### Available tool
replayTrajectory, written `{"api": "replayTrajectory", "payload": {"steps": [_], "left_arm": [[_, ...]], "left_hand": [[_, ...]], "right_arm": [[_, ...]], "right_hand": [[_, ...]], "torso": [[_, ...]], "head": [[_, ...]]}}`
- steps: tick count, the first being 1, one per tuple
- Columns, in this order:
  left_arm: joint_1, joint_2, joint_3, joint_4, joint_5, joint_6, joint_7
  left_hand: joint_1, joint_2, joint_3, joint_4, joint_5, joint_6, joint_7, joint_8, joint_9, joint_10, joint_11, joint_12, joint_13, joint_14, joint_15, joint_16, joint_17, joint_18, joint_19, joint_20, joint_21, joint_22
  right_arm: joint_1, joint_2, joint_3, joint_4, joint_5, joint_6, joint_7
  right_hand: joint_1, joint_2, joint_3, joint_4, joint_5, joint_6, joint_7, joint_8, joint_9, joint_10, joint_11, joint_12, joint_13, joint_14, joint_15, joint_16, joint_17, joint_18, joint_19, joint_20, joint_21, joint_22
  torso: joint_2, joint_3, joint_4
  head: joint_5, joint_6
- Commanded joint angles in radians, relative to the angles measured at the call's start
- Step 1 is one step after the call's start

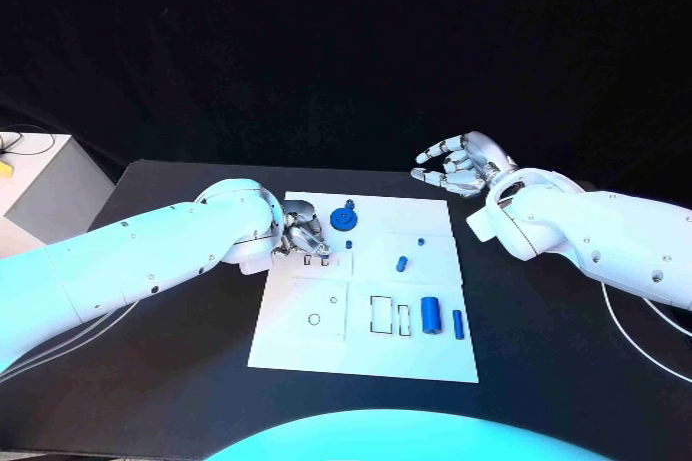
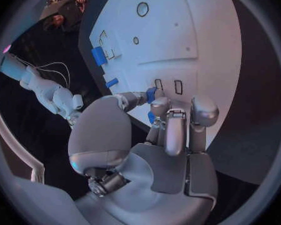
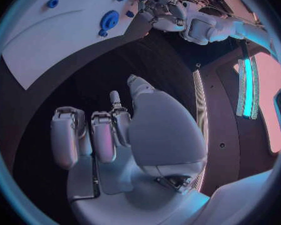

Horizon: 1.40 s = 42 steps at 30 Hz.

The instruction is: Assemble the parts on the task board

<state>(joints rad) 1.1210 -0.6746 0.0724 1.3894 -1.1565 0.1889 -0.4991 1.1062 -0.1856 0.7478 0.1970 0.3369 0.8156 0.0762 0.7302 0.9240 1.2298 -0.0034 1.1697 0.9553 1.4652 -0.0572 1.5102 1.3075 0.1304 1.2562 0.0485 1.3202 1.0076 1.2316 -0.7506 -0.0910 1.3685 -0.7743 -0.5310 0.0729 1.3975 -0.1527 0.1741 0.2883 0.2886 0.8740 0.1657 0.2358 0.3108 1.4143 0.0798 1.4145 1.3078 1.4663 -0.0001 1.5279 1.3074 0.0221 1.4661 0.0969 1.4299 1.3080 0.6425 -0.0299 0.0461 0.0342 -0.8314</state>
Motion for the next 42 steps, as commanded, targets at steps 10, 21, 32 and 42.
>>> {"api": "replayTrajectory", "payload": {"steps": [10, 21, 32, 42], "left_arm": [[-0.008, -0.001, 0.000, 0.002, -0.015, 0.004, 0.010], [-0.014, -0.002, 0.000, 0.002, -0.016, 0.008, 0.010], [-0.015, -0.002, 0.000, 0.003, -0.017, 0.009, 0.010], [-0.016, -0.004, 0.000, 0.008, -0.017, 0.029, 0.009]], "left_hand": [[0.004, 0.009, 0.189, -0.193, 0.007, 0.012, -0.004, 0.003, 0.002, 0.008, 0.000, 0.004, 0.001, 0.072, -0.006, 0.004, 0.165, -0.019, 0.007, 0.001, 0.005, 0.001], [0.004, 0.009, 0.191, -0.194, 0.009, 0.013, -0.004, 0.003, 0.002, 0.008, -0.001, 0.004, 0.001, 0.072, -0.006, 0.004, 0.165, -0.020, 0.008, 0.001, 0.005, 0.002], [0.004, 0.009, 0.191, -0.194, 0.009, 0.013, -0.004, 0.003, 0.002, 0.008, -0.001, 0.004, 0.001, 0.072, -0.006, 0.004, 0.165, -0.020, 0.008, 0.001, 0.005, 0.002], [0.003, 0.009, 0.192, -0.195, 0.011, 0.014, -0.005, 0.003, 0.003, 0.008, -0.001, 0.003, 0.000, 0.072, -0.006, 0.004, 0.166, -0.020, 0.009, 0.000, 0.007, 0.004]], "right_arm": [[-0.002, -0.001, 0.000, 0.001, -0.008, 0.013, 0.005], [-0.002, -0.002, 0.000, 0.002, -0.008, 0.013, 0.005], [-0.003, -0.002, 0.000, 0.002, -0.008, 0.015, 0.005], [-0.003, -0.003, 0.000, 0.001, -0.008, 0.017, 0.004]], "right_hand": [[-0.012, 0.000, 0.007, -0.001, 0.005, -0.007, -0.002, 0.004, 0.001, -0.006, -0.001, -0.003, 0.110, 0.082, 0.001, -0.003, 0.172, 0.012, 0.050, 0.003, -0.003, 0.159], [-0.012, 0.000, 0.007, -0.001, 0.005, -0.007, -0.002, 0.004, 0.001, -0.006, -0.001, -0.003, 0.110, 0.082, 0.001, -0.003, 0.172, 0.012, 0.050, 0.003, -0.003, 0.159], [-0.012, 0.000, 0.007, -0.001, 0.005, -0.007, -0.002, 0.004, 0.001, -0.006, -0.001, -0.003, 0.110, 0.082, 0.001, -0.003, 0.172, 0.012, 0.050, 0.003, -0.003, 0.159], [-0.012, 0.000, 0.007, -0.001, 0.005, -0.007, -0.002, 0.004, 0.001, -0.006, -0.001, -0.003, 0.110, 0.082, 0.001, -0.003, 0.172, 0.012, 0.050, 0.003, -0.003, 0.159]], "torso": [[-0.001, 0.0008, -0.0012], [0.000, 0.0001, -0.0004], [0.000, 0.0003, -0.0003], [0.000, 0.0002, -0.0010]], "head": [[0.004, -0.004], [0.000, -0.006], [0.001, -0.008], [0.000, -0.009]]}}
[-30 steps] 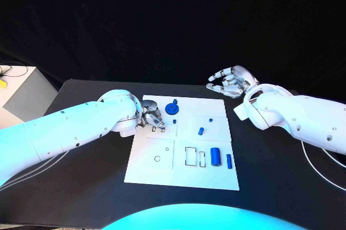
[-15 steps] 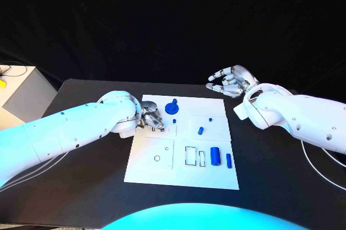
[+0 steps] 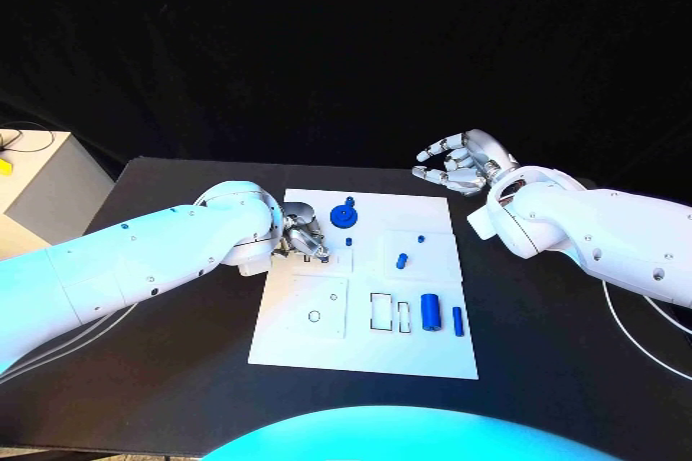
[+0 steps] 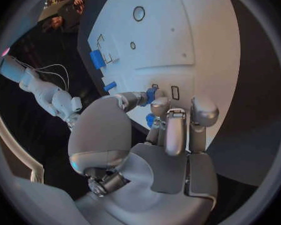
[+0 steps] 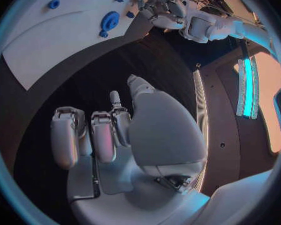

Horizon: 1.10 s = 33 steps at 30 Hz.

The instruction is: Assemble the parts on the task board

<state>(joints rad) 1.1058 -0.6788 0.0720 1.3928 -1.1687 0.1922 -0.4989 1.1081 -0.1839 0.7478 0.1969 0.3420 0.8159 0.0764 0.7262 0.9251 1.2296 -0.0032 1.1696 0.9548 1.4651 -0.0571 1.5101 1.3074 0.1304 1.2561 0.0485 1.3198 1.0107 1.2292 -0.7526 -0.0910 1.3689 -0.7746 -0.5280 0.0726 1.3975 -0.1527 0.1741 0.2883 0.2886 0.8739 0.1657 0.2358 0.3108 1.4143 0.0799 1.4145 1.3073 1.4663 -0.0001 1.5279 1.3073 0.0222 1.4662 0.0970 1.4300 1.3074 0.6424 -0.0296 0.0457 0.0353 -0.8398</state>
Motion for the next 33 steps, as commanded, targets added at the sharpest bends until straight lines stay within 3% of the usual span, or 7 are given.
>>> {"api": "replayTrajectory", "payload": {"steps": [1, 33], "left_arm": [[0.000, 0.000, 0.000, 0.005, -0.005, 0.027, 0.009], [-0.001, 0.006, 0.001, -0.001, -0.035, 0.047, 0.006]], "left_hand": [[0.002, 0.007, 0.192, -0.195, 0.006, 0.014, -0.005, 0.007, 0.002, 0.009, -0.001, 0.003, 0.001, 0.072, -0.006, 0.004, 0.166, -0.020, 0.009, 0.000, 0.007, 0.001], [0.001, 0.006, 0.196, -0.197, 0.007, 0.015, -0.005, 0.006, 0.003, 0.008, -0.002, 0.002, -0.001, 0.072, -0.007, 0.004, 0.166, -0.021, 0.011, 0.000, 0.009, 0.005]], "right_arm": [[-0.001, -0.001, 0.000, 0.001, -0.008, 0.014, 0.004], [-0.002, 0.000, 0.000, -0.001, -0.008, 0.018, 0.004]], "right_hand": [[-0.012, 0.000, 0.007, -0.001, 0.005, -0.007, -0.002, 0.004, 0.001, -0.006, -0.001, -0.003, 0.110, 0.082, 0.001, -0.003, 0.172, 0.012, 0.050, 0.003, -0.003, 0.160], [-0.019, -0.001, 0.010, -0.002, 0.006, -0.007, -0.002, 0.005, 0.001, -0.005, -0.001, -0.002, 0.111, 0.082, 0.000, -0.003, 0.172, 0.012, 0.051, 0.003, -0.004, 0.160]], "torso": [[0.000, -0.0003, -0.0006], [0.000, 0.0005, -0.0005]], "head": [[-0.001, -0.001], [0.000, -0.007]]}}
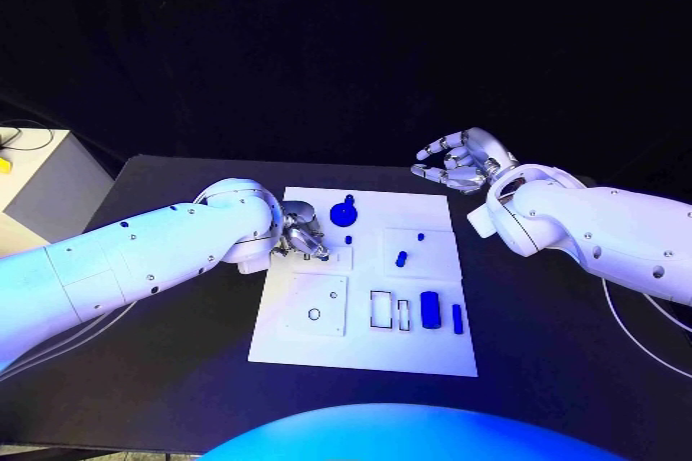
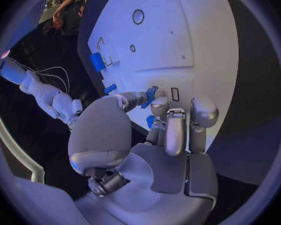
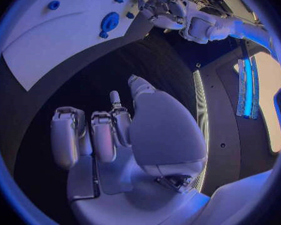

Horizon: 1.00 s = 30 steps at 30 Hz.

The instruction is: Assemble the parts on the task board

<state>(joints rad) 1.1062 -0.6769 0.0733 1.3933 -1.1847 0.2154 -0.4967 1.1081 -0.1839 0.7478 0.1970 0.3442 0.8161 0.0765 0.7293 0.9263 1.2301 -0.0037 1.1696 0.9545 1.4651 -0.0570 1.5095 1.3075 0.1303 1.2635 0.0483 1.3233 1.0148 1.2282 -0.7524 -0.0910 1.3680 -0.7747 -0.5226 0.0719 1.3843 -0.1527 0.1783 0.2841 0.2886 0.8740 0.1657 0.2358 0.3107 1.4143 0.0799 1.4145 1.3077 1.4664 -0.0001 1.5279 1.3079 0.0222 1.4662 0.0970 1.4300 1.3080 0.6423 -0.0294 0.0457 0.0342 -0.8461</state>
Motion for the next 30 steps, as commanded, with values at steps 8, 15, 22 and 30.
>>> {"api": "replayTrajectory", "payload": {"steps": [8, 15, 22, 30], "left_arm": [[-0.001, 0.015, -0.004, -0.010, -0.026, 0.028, 0.003], [-0.001, 0.023, -0.008, -0.014, -0.026, 0.044, 0.003], [-0.001, 0.026, -0.009, -0.014, -0.027, 0.068, 0.002], [-0.001, 0.028, -0.010, -0.015, -0.027, 0.061, 0.002]], "left_hand": [[-0.004, 0.002, 0.194, -0.197, 0.007, 0.018, -0.006, 0.003, 0.003, 0.016, -0.002, 0.009, 0.008, 0.075, -0.007, 0.010, 0.174, -0.021, 0.004, 0.000, 0.006, 0.001], [-0.015, -0.002, 0.187, -0.195, 0.011, 0.026, -0.010, 0.004, 0.006, 0.026, -0.005, 0.013, 0.011, 0.080, -0.009, 0.016, 0.185, -0.023, 0.009, -0.001, 0.011, 0.010], [-0.023, -0.003, 0.181, -0.193, 0.015, 0.038, -0.016, 0.005, 0.008, 0.042, -0.010, 0.023, 0.024, 0.084, -0.012, 0.022, 0.195, -0.024, 0.015, -0.004, 0.016, 0.020], [-0.052, 0.006, 0.148, -0.164, 0.005, 0.055, -0.028, 0.005, 0.013, 0.056, -0.019, 0.024, 0.025, 0.084, -0.019, 0.022, 0.195, -0.026, 0.021, -0.011, 0.017, 0.027]], "right_arm": [[-0.001, -0.001, 0.000, 0.001, -0.008, 0.012, 0.004], [-0.001, -0.003, 0.000, 0.002, -0.008, 0.012, 0.004], [-0.001, -0.002, 0.000, 0.001, -0.008, 0.012, 0.004], [-0.005, -0.001, 0.000, 0.001, -0.008, 0.012, 0.006]], "right_hand": [[-0.006, -0.001, 0.006, 0.002, 0.006, -0.007, -0.002, 0.005, 0.001, -0.005, -0.001, -0.002, 0.111, 0.082, 0.000, -0.003, 0.171, 0.012, 0.051, 0.003, -0.004, 0.159], [-0.006, -0.001, 0.006, 0.002, 0.006, -0.007, -0.002, 0.005, 0.001, -0.005, -0.001, -0.002, 0.111, 0.082, 0.000, -0.003, 0.171, 0.012, 0.051, 0.003, -0.004, 0.159], [-0.006, -0.001, 0.006, 0.002, 0.006, -0.007, -0.002, 0.005, 0.001, -0.005, -0.001, -0.002, 0.111, 0.082, 0.000, -0.003, 0.171, 0.012, 0.051, 0.003, -0.004, 0.159], [-0.010, -0.001, 0.008, 0.001, 0.006, -0.008, -0.002, 0.006, 0.001, -0.006, -0.001, -0.003, 0.110, 0.081, 0.000, -0.004, 0.169, 0.013, 0.050, 0.003, -0.007, 0.157]], "torso": [[0.001, 0.0001, -0.0013], [0.001, 0.0006, -0.0006], [0.001, 0.0010, 0.0005], [0.000, 0.0008, -0.0002]], "head": [[0.001, -0.002], [0.000, -0.005], [-0.001, -0.008], [0.001, -0.010]]}}
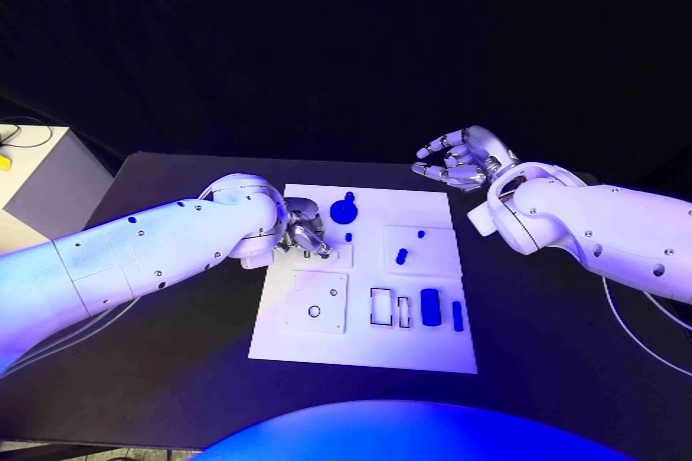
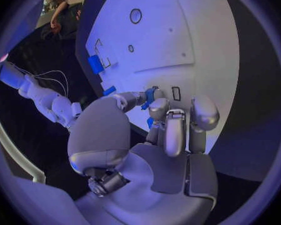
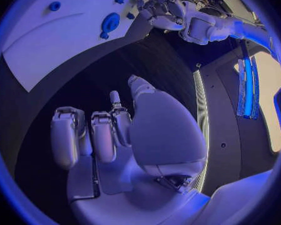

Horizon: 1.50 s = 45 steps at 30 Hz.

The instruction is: Assemble the parts on the task board

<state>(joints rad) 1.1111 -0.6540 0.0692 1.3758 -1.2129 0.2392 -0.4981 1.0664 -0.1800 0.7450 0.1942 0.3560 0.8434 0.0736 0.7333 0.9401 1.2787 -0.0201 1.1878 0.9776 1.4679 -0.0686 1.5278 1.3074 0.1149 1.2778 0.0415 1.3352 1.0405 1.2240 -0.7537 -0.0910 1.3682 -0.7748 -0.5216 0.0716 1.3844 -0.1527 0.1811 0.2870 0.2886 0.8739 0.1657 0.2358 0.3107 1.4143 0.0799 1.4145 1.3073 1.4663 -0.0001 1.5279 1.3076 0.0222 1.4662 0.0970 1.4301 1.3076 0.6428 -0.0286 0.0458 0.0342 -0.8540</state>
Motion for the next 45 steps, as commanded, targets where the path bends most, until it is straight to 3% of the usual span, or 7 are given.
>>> {"api": "replayTrajectory", "payload": {"steps": [1, 10, 20, 27, 33, 40, 45], "left_arm": [[-0.006, 0.005, -0.006, 0.002, 0.002, 0.037, 0.004], [-0.006, 0.008, -0.006, 0.001, 0.001, 0.032, 0.004], [-0.006, 0.015, -0.006, -0.010, -0.006, 0.028, 0.003], [-0.006, 0.014, -0.007, -0.013, -0.012, 0.028, 0.003], [-0.006, 0.011, -0.007, -0.012, -0.013, 0.023, 0.002], [-0.008, 0.001, -0.003, -0.005, -0.014, 0.026, 0.002], [-0.010, -0.008, -0.001, -0.001, -0.014, 0.031, 0.001]], "left_hand": [[-0.020, 0.002, 0.131, -0.152, -0.014, 0.030, -0.028, -0.001, 0.000, 0.010, -0.005, 0.005, 0.002, 0.082, -0.009, 0.004, 0.196, -0.011, 0.008, -0.006, 0.004, 0.003], [-0.051, -0.009, -0.030, -0.085, -0.041, 0.054, -0.038, -0.023, -0.005, 0.011, -0.012, 0.008, 0.008, 0.083, -0.017, 0.004, 0.197, -0.012, 0.013, -0.013, -0.004, 0.001], [-0.054, -0.006, -0.067, -0.063, -0.046, 0.059, -0.039, -0.028, -0.006, 0.012, -0.012, 0.010, 0.011, 0.083, -0.017, 0.004, 0.198, -0.013, 0.017, -0.014, -0.003, 0.005], [-0.050, -0.004, -0.073, -0.061, -0.046, 0.060, -0.039, -0.029, -0.006, 0.013, -0.012, 0.011, 0.013, 0.083, -0.017, 0.004, 0.199, -0.013, 0.017, -0.014, -0.004, 0.005], [0.032, 0.021, -0.022, -0.098, -0.026, 0.045, -0.040, -0.042, -0.003, 0.007, -0.014, 0.004, 0.008, 0.083, -0.019, 0.003, 0.198, -0.013, 0.019, -0.016, -0.005, 0.006], [0.052, 0.013, 0.049, -0.121, -0.018, 0.038, -0.033, -0.043, 0.006, 0.005, -0.010, -0.001, 0.004, 0.082, -0.016, 0.002, 0.197, -0.013, 0.019, -0.014, -0.005, 0.007], [0.055, 0.011, 0.064, -0.128, -0.018, 0.037, -0.032, -0.042, 0.009, 0.005, -0.009, -0.002, 0.002, 0.082, -0.015, 0.002, 0.197, -0.013, 0.019, -0.013, -0.004, 0.008]], "right_arm": [[-0.001, 0.000, 0.000, 0.001, -0.008, 0.010, 0.006], [-0.002, -0.001, 0.000, 0.001, -0.008, 0.010, 0.007], [-0.002, -0.003, 0.000, 0.003, -0.007, 0.009, 0.008], [-0.002, -0.004, 0.000, 0.004, -0.007, 0.008, 0.009], [-0.002, -0.005, 0.000, 0.004, -0.007, 0.008, 0.009], [-0.002, -0.007, 0.000, 0.004, -0.007, 0.007, 0.009], [-0.002, -0.008, 0.000, 0.005, -0.007, 0.007, 0.009]], "right_hand": [[-0.010, -0.001, 0.005, -0.002, 0.006, -0.008, -0.002, 0.006, 0.001, -0.006, -0.001, -0.003, 0.110, 0.081, 0.000, -0.004, 0.170, 0.013, 0.050, 0.003, -0.007, 0.158], [-0.010, -0.001, 0.005, -0.002, 0.006, -0.008, -0.002, 0.006, 0.001, -0.006, -0.001, -0.003, 0.110, 0.081, 0.000, -0.004, 0.170, 0.013, 0.050, 0.003, -0.007, 0.158], [-0.011, -0.001, 0.006, -0.002, 0.006, -0.009, -0.002, 0.006, 0.001, -0.007, -0.001, -0.003, 0.109, 0.081, 0.000, -0.004, 0.169, 0.013, 0.049, 0.003, -0.008, 0.157], [-0.011, -0.001, 0.006, -0.002, 0.006, -0.009, -0.002, 0.006, 0.001, -0.007, -0.001, -0.003, 0.109, 0.081, 0.000, -0.004, 0.169, 0.013, 0.049, 0.003, -0.008, 0.157], [-0.011, -0.001, 0.006, -0.002, 0.006, -0.009, -0.002, 0.006, 0.001, -0.007, -0.001, -0.003, 0.109, 0.081, 0.000, -0.004, 0.169, 0.013, 0.049, 0.003, -0.008, 0.157], [-0.011, -0.001, 0.006, -0.002, 0.006, -0.009, -0.002, 0.006, 0.001, -0.007, -0.001, -0.003, 0.109, 0.081, 0.000, -0.004, 0.169, 0.013, 0.049, 0.003, -0.008, 0.157], [-0.011, -0.001, 0.006, -0.002, 0.006, -0.009, -0.002, 0.006, 0.001, -0.007, -0.001, -0.003, 0.109, 0.081, 0.000, -0.004, 0.169, 0.013, 0.049, 0.003, -0.008, 0.157]], "torso": [[0.000, -0.0001, -0.0004], [-0.001, 0.0000, -0.0006], [-0.001, -0.0009, -0.0006], [0.000, -0.0014, -0.0003], [-0.001, -0.0019, 0.0008], [0.000, -0.0027, 0.0003], [0.000, -0.0022, 0.0008]], "head": [[0.000, -0.004], [-0.002, -0.003], [-0.005, -0.004], [-0.005, -0.004], [-0.006, -0.004], [-0.005, -0.006], [-0.006, -0.008]]}}
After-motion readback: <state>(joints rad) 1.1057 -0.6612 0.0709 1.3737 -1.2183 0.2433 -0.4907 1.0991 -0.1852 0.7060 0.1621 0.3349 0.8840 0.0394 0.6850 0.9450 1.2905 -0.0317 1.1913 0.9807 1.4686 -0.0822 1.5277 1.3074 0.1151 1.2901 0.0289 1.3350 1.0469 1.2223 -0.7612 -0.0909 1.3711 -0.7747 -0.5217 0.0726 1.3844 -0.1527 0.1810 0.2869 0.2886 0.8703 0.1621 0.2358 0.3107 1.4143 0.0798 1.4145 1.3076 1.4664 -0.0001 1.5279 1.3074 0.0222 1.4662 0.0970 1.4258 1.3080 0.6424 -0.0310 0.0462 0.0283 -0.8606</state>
